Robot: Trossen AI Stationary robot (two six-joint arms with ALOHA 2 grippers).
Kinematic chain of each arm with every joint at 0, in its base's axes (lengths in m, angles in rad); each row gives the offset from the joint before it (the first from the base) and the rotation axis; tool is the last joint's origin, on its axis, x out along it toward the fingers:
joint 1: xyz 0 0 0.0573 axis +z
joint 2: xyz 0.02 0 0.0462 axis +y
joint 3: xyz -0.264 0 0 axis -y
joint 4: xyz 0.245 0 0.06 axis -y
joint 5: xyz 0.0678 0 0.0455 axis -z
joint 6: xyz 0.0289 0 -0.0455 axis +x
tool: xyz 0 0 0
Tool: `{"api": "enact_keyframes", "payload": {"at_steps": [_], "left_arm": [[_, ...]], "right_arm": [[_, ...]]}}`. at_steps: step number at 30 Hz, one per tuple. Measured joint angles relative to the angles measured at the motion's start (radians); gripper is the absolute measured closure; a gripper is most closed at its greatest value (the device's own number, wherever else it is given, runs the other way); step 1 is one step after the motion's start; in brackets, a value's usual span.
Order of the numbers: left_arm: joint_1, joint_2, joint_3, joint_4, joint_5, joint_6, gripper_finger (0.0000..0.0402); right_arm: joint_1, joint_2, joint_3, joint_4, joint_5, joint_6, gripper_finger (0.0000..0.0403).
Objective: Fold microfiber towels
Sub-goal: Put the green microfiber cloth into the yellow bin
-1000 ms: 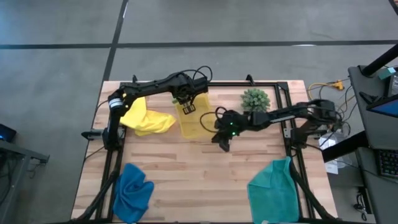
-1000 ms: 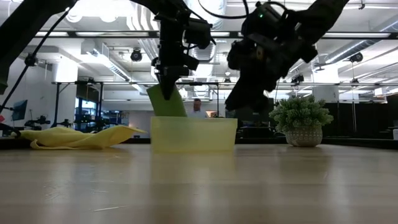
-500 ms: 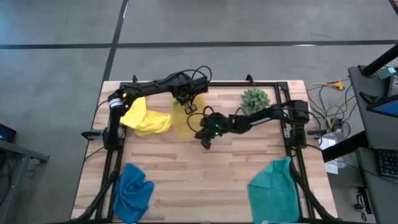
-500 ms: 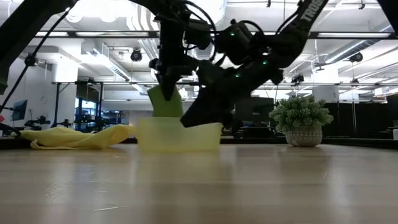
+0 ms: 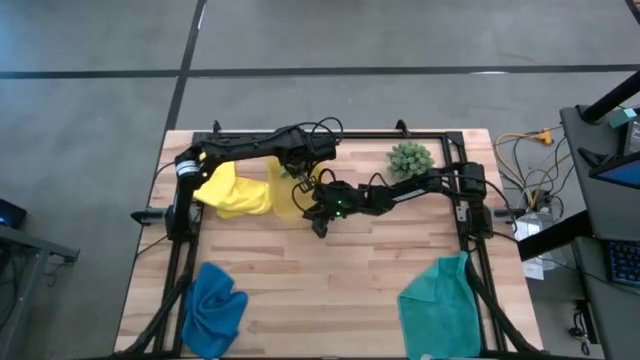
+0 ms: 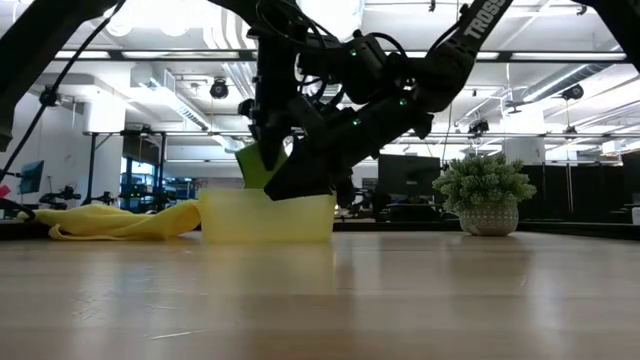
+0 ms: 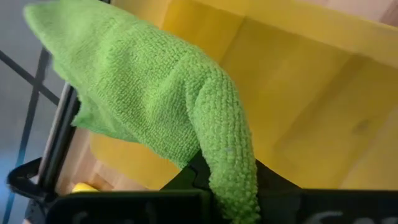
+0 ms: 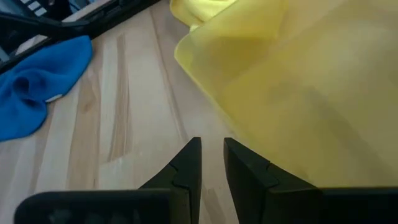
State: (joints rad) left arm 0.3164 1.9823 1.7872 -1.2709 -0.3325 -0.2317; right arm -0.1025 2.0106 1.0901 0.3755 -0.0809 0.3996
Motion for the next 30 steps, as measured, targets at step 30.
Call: {"api": "enact_keyframes", "payload": {"at_steps": [30], "left_arm": [[-0.027, -0.007, -0.128, 0.131, 0.201, -0.122, 0.04]], "right_arm": [[0.024, -0.005, -0.045, 0.041, 0.06, -0.15, 0.034]]}}
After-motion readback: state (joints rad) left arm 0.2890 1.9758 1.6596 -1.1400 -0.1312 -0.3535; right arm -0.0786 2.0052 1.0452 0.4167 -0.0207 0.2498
